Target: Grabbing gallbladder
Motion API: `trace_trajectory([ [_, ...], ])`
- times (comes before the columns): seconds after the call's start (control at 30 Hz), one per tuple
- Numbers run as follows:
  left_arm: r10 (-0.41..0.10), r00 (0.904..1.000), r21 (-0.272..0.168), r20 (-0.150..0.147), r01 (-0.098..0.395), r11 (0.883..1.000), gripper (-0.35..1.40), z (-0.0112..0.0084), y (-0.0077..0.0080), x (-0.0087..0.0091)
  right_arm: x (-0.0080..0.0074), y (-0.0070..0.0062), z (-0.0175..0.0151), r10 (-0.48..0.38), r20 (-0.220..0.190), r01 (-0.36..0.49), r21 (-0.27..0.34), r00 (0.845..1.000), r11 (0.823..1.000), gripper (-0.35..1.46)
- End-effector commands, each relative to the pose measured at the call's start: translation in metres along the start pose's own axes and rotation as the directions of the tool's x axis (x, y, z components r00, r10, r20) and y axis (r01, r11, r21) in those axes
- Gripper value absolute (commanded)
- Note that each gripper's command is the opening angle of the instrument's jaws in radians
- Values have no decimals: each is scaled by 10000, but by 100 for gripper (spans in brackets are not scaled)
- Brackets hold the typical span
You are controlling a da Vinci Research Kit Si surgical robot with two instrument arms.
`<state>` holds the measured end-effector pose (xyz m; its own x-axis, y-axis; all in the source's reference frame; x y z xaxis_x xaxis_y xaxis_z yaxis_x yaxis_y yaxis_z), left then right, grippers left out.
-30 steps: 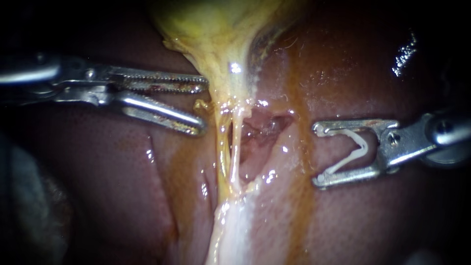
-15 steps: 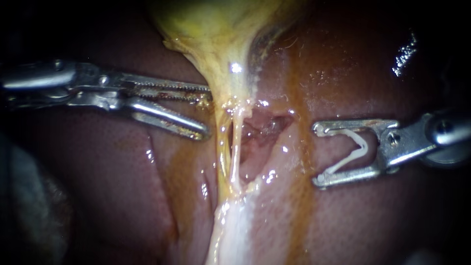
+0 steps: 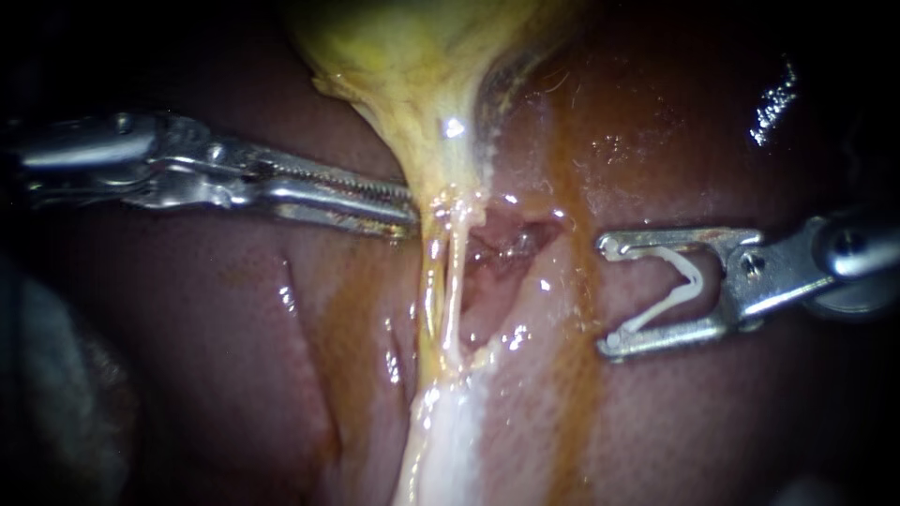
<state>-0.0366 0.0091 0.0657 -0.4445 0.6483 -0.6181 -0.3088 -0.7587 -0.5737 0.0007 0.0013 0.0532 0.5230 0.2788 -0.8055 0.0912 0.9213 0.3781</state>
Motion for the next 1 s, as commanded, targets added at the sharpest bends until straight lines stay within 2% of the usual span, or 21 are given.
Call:
trace_trajectory([
  [0.03,-4,10000,-26,-11,4,10000,-33,-1,1,1,0,0,0,-2,0,2,1,10000,10000,50],
  [0.17,-28,10000,-41,-9,28,10000,-35,-4,3,5,0,0,0,-2,0,2,3,10000,10000,50],
  [0.27,-290,9996,-271,69,292,9992,-35,-10,6,9,0,0,0,-3,0,3,3,10000,10000,50],
  [0.33,-517,9981,-580,329,536,9969,-35,-16,9,13,0,0,0,-3,-1,3,4,10000,10000,50],
  [0.43,-1021,9901,-1026,960,1119,9884,-35,-27,16,16,0,0,0,-3,-1,3,4,10000,10000,50],
  [0.6,-1682,9779,-1359,1238,1847,9734,-35,-56,14,33,0,0,0,-4,-1,4,5,10000,10000,50],
  [0.8,-1820,9761,-1174,1188,1959,9736,-35,-100,2,60,0,0,0,-4,-1,4,5,10000,10000,50],
  [0.9,-1890,9767,-1133,1015,2001,9732,-35,-112,1,68,0,0,-1,-4,-1,4,4,10000,10000,50],
  [1.0,-1929,9763,-1118,978,2033,9727,-35,-117,1,74,0,0,-1,-4,-1,4,5,10000,10000,50],
])
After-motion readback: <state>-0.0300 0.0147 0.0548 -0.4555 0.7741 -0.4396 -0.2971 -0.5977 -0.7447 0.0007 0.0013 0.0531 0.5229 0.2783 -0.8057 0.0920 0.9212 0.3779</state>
